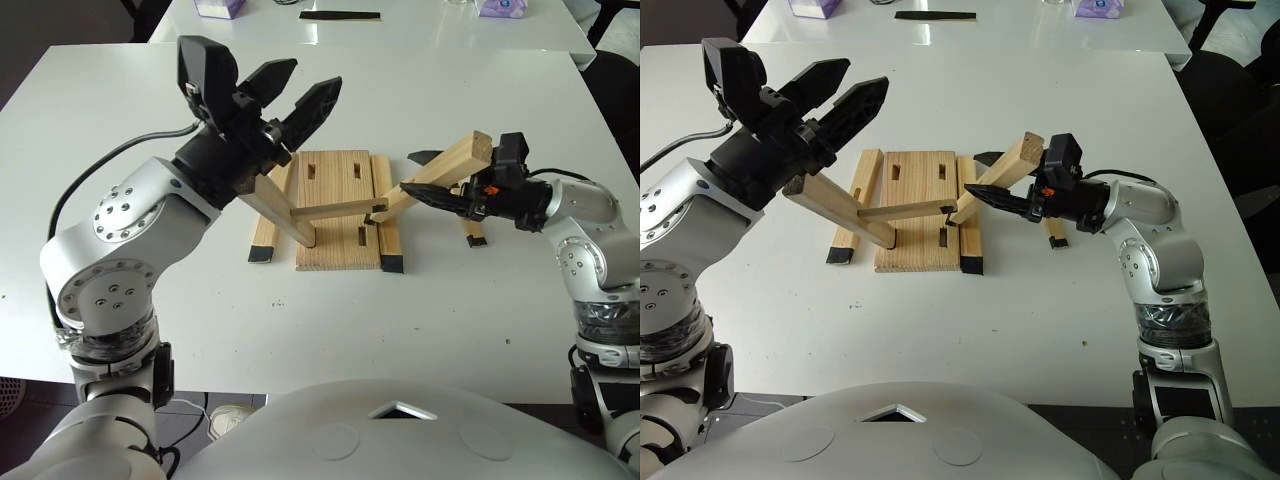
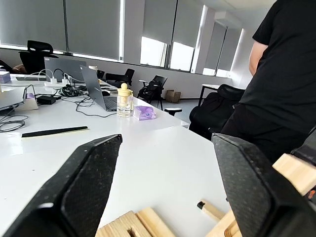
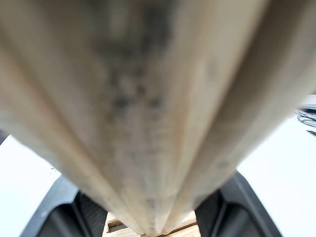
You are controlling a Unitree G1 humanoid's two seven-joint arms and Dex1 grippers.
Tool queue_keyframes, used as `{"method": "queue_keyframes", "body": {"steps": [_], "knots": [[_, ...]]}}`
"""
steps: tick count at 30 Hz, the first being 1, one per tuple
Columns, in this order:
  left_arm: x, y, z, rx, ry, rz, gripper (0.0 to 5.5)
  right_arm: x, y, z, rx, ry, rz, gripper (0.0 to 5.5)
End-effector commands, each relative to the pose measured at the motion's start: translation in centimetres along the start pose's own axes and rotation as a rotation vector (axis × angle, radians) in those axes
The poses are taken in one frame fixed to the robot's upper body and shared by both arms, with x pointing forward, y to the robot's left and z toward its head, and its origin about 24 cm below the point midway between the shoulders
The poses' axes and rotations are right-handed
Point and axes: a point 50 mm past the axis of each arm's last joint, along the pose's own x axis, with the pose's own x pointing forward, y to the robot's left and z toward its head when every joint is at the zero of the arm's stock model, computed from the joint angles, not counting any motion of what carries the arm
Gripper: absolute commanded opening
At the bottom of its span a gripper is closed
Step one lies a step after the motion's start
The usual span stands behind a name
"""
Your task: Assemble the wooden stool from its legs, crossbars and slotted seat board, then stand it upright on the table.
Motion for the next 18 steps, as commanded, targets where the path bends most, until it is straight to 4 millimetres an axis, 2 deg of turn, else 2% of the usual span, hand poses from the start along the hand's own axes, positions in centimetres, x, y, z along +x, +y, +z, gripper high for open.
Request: {"method": "queue_keyframes", "body": {"steps": [1,7,10,13,18], "knots": [[0.1,0.6,1.8,-0.026,-0.108,0.020,3.39,-0.1,0.4,1.0,0.004,-0.003,0.058,2.01],[0.2,1.9,4.2,-0.063,-0.253,0.079,3.39,0.3,1.0,0.9,0.026,0.000,0.101,2.01],[-0.1,3.8,5.1,-0.071,-0.304,0.184,3.39,0.7,1.1,0.4,0.031,0.016,0.123,2.01],[-0.2,4.8,5.0,-0.097,-0.328,0.235,3.39,0.9,0.5,0.0,0.035,0.041,0.139,2.01],[-0.6,5.3,4.3,-0.102,-0.334,0.258,3.39,0.7,-0.3,0.0,0.043,0.077,0.181,2.01]]}}
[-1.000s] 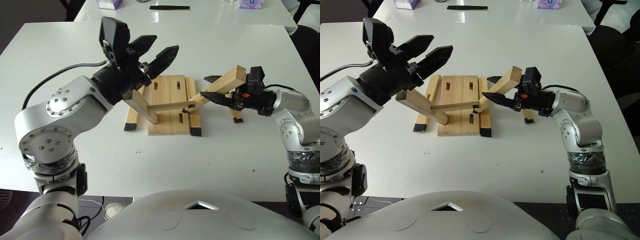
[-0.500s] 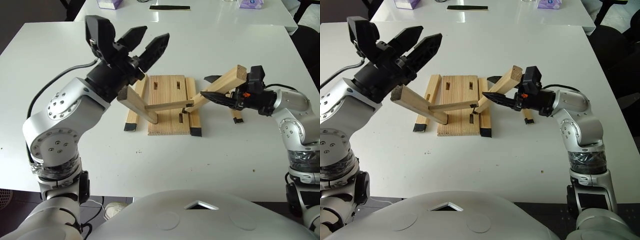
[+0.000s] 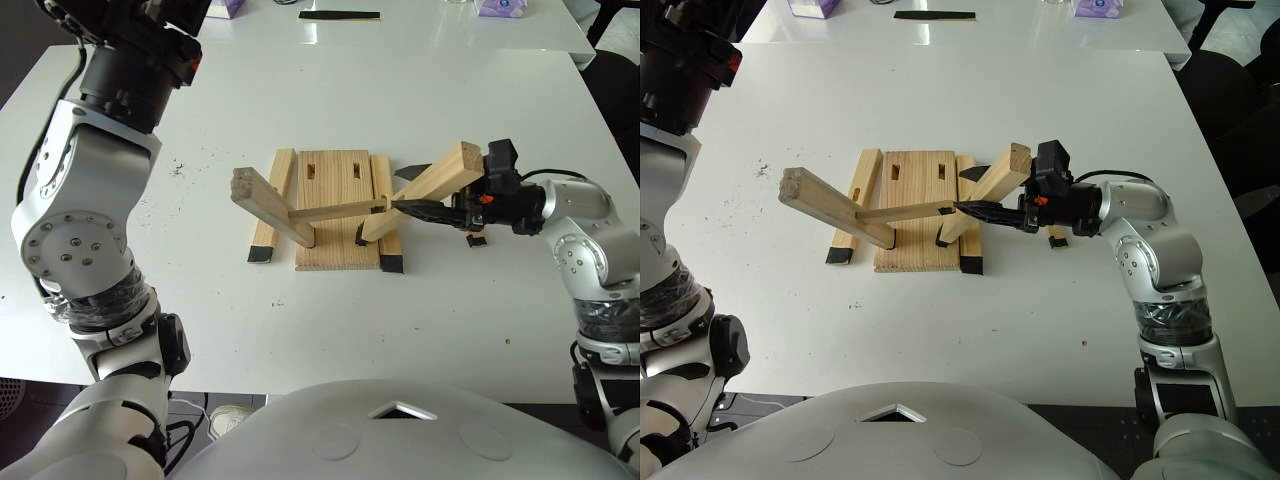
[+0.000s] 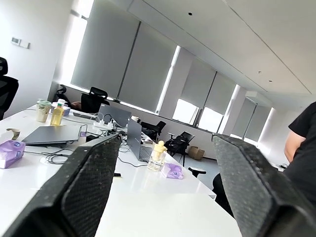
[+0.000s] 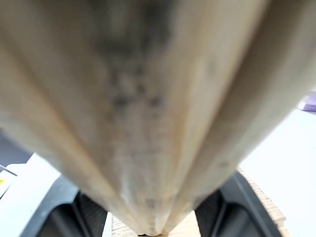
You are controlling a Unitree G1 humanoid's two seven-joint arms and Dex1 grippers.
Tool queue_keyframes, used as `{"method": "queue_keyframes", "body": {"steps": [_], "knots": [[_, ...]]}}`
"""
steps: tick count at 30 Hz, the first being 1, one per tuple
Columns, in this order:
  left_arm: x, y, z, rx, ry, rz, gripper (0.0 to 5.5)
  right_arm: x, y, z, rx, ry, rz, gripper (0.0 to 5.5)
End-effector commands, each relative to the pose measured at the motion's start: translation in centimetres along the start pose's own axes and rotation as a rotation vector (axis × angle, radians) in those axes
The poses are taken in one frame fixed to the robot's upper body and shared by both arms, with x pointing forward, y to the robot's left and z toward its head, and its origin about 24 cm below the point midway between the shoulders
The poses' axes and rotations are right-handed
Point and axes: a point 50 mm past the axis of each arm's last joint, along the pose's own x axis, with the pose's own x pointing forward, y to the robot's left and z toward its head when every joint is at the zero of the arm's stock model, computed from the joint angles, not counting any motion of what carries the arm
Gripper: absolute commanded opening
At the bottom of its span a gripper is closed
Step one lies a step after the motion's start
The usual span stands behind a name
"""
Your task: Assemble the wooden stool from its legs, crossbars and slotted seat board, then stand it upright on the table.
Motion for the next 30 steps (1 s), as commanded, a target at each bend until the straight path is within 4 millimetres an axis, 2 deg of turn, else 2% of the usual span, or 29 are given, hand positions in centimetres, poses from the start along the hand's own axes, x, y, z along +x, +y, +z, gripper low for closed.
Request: {"method": "queue_keyframes", "body": {"steps": [1,6,14,21,30], "knots": [[-0.5,0.5,-0.4,-0.004,-0.008,0.028,3.39,-0.4,-0.6,-0.1,0.007,0.068,0.027,2.01],[-1.4,0.6,-1.0,-0.004,-0.017,0.046,3.39,-0.9,-1.5,0.6,0.000,0.098,0.070,2.01],[-2.1,0.9,-1.3,-0.003,-0.039,0.053,3.39,-0.1,-2.4,1.0,-0.023,0.147,0.145,2.01],[-2.4,1.0,-1.6,-0.013,-0.042,0.028,3.39,0.0,-3.4,-0.1,-0.038,0.217,0.199,2.01],[-2.4,0.3,-2.0,-0.021,-0.037,0.004,3.39,1.0,-2.8,-1.8,-0.066,0.247,0.154,2.01]]}}
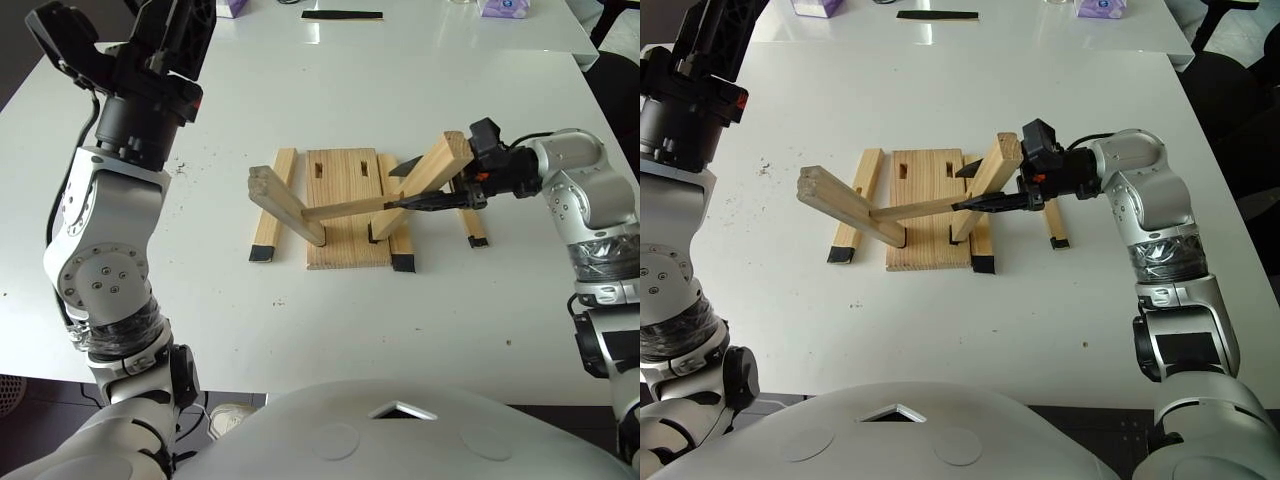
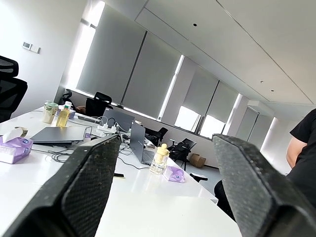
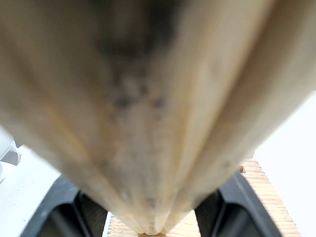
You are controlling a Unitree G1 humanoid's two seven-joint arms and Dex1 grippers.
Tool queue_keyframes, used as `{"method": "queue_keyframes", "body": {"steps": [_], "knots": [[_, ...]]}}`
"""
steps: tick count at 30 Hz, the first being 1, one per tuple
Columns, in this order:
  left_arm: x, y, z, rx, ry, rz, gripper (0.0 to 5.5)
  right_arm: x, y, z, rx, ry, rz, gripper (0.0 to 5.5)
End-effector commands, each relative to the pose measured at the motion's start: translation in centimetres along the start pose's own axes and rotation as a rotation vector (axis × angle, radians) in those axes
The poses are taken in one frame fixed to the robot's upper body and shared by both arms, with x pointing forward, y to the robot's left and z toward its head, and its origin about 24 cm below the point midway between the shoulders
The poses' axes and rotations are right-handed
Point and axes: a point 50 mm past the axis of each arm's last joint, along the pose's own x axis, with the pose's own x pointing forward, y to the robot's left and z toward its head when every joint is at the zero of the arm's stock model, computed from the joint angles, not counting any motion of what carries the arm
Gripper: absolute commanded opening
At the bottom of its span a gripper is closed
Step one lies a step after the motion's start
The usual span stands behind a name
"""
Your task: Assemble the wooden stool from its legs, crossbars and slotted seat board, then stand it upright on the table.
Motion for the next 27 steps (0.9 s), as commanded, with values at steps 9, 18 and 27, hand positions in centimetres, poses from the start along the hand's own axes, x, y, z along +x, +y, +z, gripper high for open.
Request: {"method": "queue_keyframes", "body": {"steps": [9,18,27], "knots": [[1.0,-3.1,-0.2,0.104,0.041,-0.096,3.39,1.8,1.4,-2.3,0.052,0.090,-0.147,2.01],[0.1,-8.2,-3.7,0.253,0.334,-0.317,2.68,1.8,1.4,-2.6,0.108,0.101,-0.148,2.01],[-1.6,-7.5,-8.1,0.291,0.607,-0.162,1.29,2.1,0.8,-2.7,0.108,0.118,-0.125,2.01]]}}
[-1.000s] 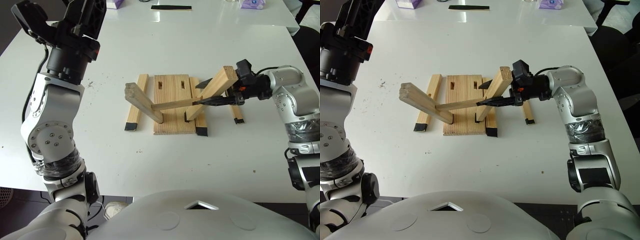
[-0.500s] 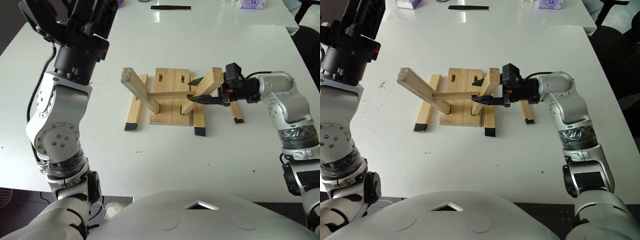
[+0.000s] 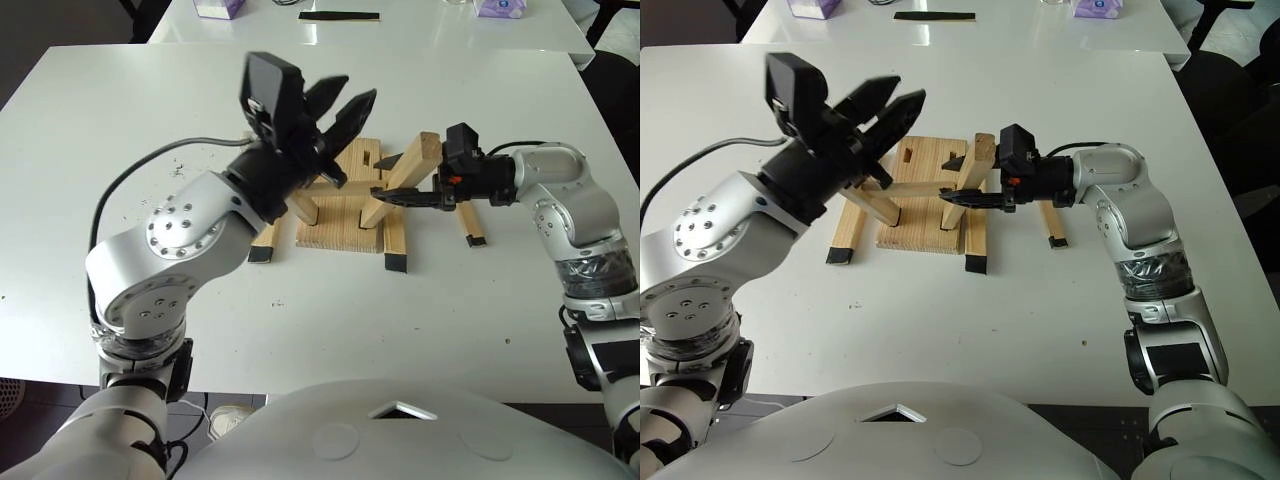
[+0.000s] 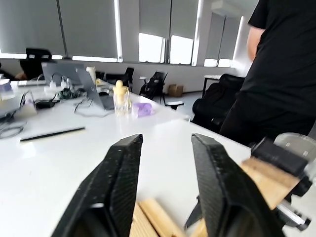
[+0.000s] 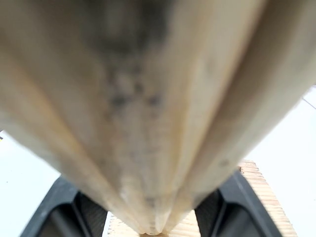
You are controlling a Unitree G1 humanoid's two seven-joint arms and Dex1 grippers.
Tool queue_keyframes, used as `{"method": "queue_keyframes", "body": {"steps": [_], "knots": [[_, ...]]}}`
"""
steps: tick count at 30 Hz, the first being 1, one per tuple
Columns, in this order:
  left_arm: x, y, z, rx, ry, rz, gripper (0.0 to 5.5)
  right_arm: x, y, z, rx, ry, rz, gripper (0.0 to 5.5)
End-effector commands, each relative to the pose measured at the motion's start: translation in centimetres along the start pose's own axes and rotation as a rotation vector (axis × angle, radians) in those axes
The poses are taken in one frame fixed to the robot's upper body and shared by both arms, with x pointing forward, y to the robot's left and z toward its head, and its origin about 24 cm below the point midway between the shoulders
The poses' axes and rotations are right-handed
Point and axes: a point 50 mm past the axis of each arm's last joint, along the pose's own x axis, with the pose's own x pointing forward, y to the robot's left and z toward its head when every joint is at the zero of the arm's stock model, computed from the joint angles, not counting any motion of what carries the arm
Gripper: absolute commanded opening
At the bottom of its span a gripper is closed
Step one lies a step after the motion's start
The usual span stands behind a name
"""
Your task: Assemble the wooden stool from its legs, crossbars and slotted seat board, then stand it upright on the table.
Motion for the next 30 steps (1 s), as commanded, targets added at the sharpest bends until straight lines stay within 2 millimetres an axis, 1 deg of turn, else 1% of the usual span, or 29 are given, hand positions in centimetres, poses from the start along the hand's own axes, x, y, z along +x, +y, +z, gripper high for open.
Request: {"method": "queue_keyframes", "body": {"steps": [1,4,5,6,8,9,11,12,13,15,17,21,25,26,27,28,30], "knots": [[-0.1,-0.2,-2.5,0.024,0.160,0.032,1.14,0.3,0.4,-2.4,0.102,0.102,0.023,2.01],[-0.1,-0.4,-3.9,0.038,0.241,0.034,0.69,0.5,0.1,-2.2,0.098,0.105,0.033,2.01],[-0.1,-0.4,-4.5,0.042,0.276,0.033,0.60,0.6,0.0,-2.0,0.097,0.105,0.036,2.01],[-0.2,-0.4,-5.1,0.044,0.305,0.028,0.38,0.6,-0.1,-1.8,0.097,0.107,0.037,2.01],[-0.1,-0.5,-6.5,0.043,0.370,0.024,0.09,0.9,-0.3,-1.4,0.096,0.107,0.041,2.01],[-0.2,-0.5,-7.3,0.041,0.402,0.021,0.00,1.1,-0.3,-1.1,0.096,0.104,0.045,2.01],[-0.5,-0.5,-8.8,0.002,0.450,0.019,0.00,1.3,-0.3,-0.5,0.098,0.093,0.051,2.01],[-0.6,-0.3,-9.3,0.020,0.468,0.026,0.00,1.4,-0.3,-0.3,0.100,0.089,0.054,2.01],[-0.7,-0.1,-9.5,0.019,0.465,0.031,0.00,1.5,-0.3,-0.2,0.098,0.089,0.055,2.01],[-0.5,0.1,-9.2,0.003,0.424,0.031,0.00,1.4,-0.4,-0.3,0.099,0.097,0.053,2.01],[-0.3,-0.2,-8.9,-0.022,0.395,0.002,0.00,1.4,-0.4,-0.5,0.102,0.111,0.046,2.01],[-0.7,-0.5,-9.8,-0.028,0.425,0.006,0.00,1.6,-0.4,-0.5,0.104,0.113,0.047,2.01],[-0.4,-0.1,-10.2,-0.014,0.419,0.023,0.00,1.6,-0.5,-0.4,0.104,0.115,0.044,2.01],[0.0,0.2,-9.6,-0.003,0.368,0.042,0.00,1.7,-0.6,-0.4,0.103,0.120,0.042,2.01],[0.6,0.5,-8.4,-0.011,0.286,0.067,0.00,1.7,-0.6,-0.5,0.102,0.126,0.040,2.01],[1.3,0.8,-6.4,-0.026,0.161,0.086,0.00,1.5,-0.7,-0.8,0.104,0.134,0.033,2.01],[1.9,1.6,-0.8,-0.080,-0.159,0.102,0.00,1.1,-0.6,-1.3,0.113,0.149,0.019,2.01]]}}
